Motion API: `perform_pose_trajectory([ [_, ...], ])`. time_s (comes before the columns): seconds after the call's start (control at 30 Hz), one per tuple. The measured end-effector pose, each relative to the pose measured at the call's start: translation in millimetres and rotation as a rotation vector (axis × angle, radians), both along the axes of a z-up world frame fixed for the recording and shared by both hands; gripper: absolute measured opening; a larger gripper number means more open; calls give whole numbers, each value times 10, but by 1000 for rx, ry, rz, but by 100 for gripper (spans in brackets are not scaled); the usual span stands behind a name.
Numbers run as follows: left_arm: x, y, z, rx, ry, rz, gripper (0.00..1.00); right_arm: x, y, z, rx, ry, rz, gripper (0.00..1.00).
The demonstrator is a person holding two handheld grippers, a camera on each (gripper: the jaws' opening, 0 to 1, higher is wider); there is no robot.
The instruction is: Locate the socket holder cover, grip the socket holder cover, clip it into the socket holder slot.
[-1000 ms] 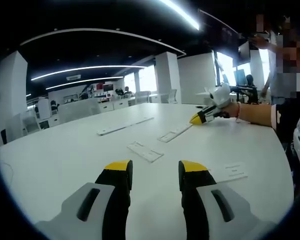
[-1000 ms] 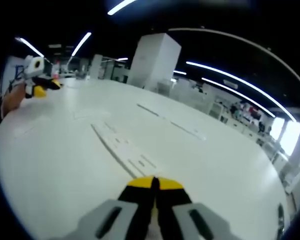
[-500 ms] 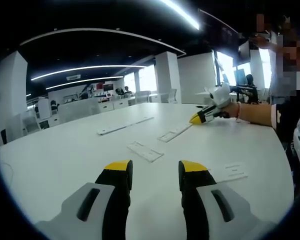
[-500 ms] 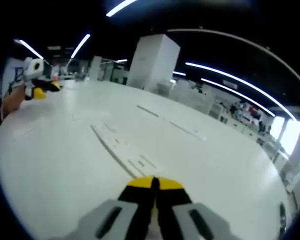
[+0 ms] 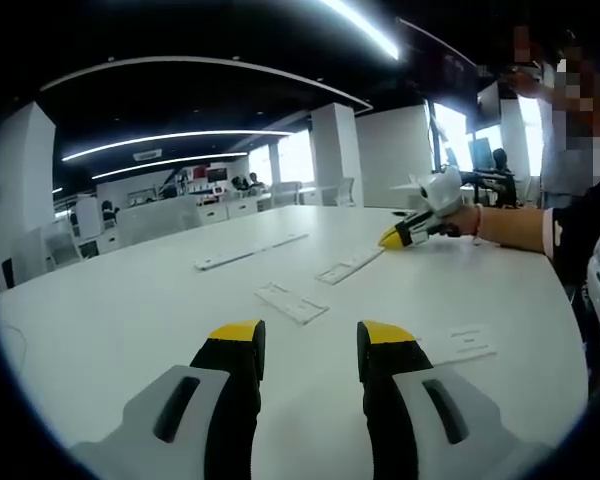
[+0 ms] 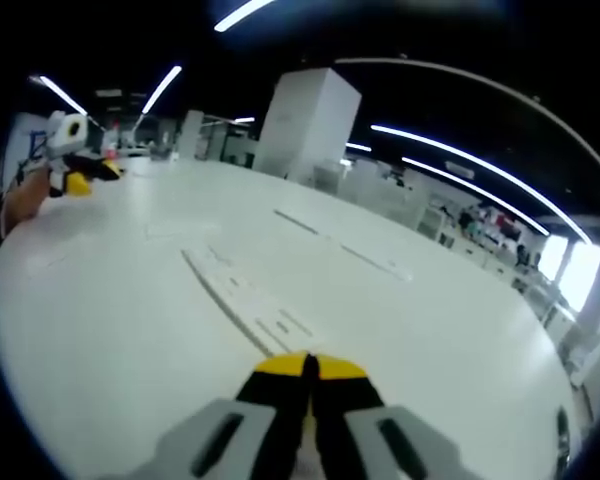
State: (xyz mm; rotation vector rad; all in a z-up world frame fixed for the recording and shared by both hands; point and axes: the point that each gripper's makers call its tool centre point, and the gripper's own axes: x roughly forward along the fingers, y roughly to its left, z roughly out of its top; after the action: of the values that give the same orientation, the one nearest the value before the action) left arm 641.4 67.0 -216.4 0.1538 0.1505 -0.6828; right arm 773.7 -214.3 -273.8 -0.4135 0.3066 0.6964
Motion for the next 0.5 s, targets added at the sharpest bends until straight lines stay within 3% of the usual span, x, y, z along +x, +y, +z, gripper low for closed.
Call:
perform_pose_trajectory([
  [0.37,7,8,-1,1,1,1,38,9,9,3,-1,-8,2,4],
  [0.4,7,8,0,1,1,1,38,-49,108,1,28,11,56,4],
  [0.47,5,7,-3,2,1,1,38,-139,226,14,79,44,87,4],
  [0.5,5,8,-4,2,2,1,38,-143,222,19,21,14,79,4],
])
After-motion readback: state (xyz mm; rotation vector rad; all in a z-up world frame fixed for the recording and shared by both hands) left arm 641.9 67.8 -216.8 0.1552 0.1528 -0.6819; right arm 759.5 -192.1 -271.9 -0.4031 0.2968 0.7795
